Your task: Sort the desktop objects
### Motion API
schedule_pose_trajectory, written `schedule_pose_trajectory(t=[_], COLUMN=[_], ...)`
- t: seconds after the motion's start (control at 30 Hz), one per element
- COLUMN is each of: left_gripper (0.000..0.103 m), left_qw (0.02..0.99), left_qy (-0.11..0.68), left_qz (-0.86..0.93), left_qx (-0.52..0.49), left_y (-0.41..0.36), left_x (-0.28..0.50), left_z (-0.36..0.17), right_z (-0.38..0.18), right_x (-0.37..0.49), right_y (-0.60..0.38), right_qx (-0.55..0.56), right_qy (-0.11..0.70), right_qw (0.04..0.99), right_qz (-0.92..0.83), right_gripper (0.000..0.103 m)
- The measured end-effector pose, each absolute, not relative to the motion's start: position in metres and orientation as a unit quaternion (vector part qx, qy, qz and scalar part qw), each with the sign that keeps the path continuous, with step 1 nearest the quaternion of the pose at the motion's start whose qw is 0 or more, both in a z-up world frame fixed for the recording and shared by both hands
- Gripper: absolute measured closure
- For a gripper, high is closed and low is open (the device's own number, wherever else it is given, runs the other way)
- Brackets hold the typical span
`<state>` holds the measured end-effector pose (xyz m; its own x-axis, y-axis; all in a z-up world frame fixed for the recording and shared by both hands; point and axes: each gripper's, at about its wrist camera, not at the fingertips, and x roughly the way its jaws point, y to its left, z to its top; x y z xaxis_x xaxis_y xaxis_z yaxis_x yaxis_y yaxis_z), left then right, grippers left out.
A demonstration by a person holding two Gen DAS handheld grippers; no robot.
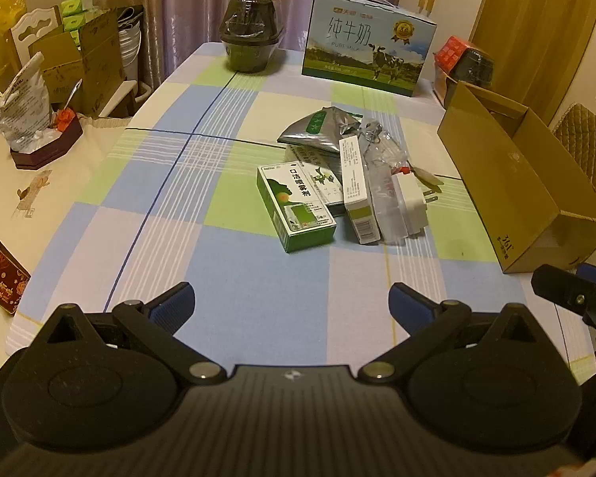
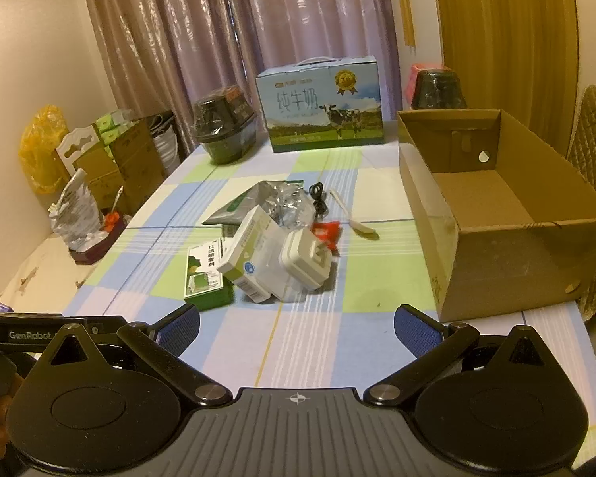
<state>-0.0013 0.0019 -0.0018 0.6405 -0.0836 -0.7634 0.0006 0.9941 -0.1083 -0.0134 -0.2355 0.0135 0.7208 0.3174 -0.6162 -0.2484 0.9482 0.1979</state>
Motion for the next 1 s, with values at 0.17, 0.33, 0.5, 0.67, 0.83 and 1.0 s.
schedule_pose_trajectory(t=[0.17,0.33,0.5,0.67,0.83,1.0], left_gripper=[0.001,0.001,0.001,0.001,0.001,0.001], left_qw=[0.904,0.904,0.903,0.901,0.901,0.901], left_qy=[0.423,0.423,0.424,0.427,0.428,0.428], left_qz=[-0.025,-0.026,-0.026,-0.023,-0.02,-0.023], left_qx=[-0.054,-0.062,-0.068,-0.07,-0.071,-0.068], left_y=[0.004,0.007,0.01,0.012,0.016,0.019], left_x=[-0.002,-0.004,-0.003,0.0,0.006,0.016], left_z=[-0.003,-0.005,-0.005,-0.006,-0.01,-0.011], right_z=[0.013,0.013,0.011,0.009,0.007,0.003], right_x=[-0.014,-0.016,-0.015,-0.012,-0.01,0.001], right_y=[-0.238,-0.236,-0.233,-0.234,-0.233,-0.231], right_qx=[0.048,0.035,0.025,0.034,0.04,0.045], right_qy=[0.328,0.321,0.326,0.331,0.329,0.34], right_qw=[0.933,0.936,0.934,0.932,0.932,0.927], right_qz=[0.139,0.141,0.144,0.145,0.147,0.15], right_gripper=[0.002,0.002,0.002,0.002,0.002,0.002])
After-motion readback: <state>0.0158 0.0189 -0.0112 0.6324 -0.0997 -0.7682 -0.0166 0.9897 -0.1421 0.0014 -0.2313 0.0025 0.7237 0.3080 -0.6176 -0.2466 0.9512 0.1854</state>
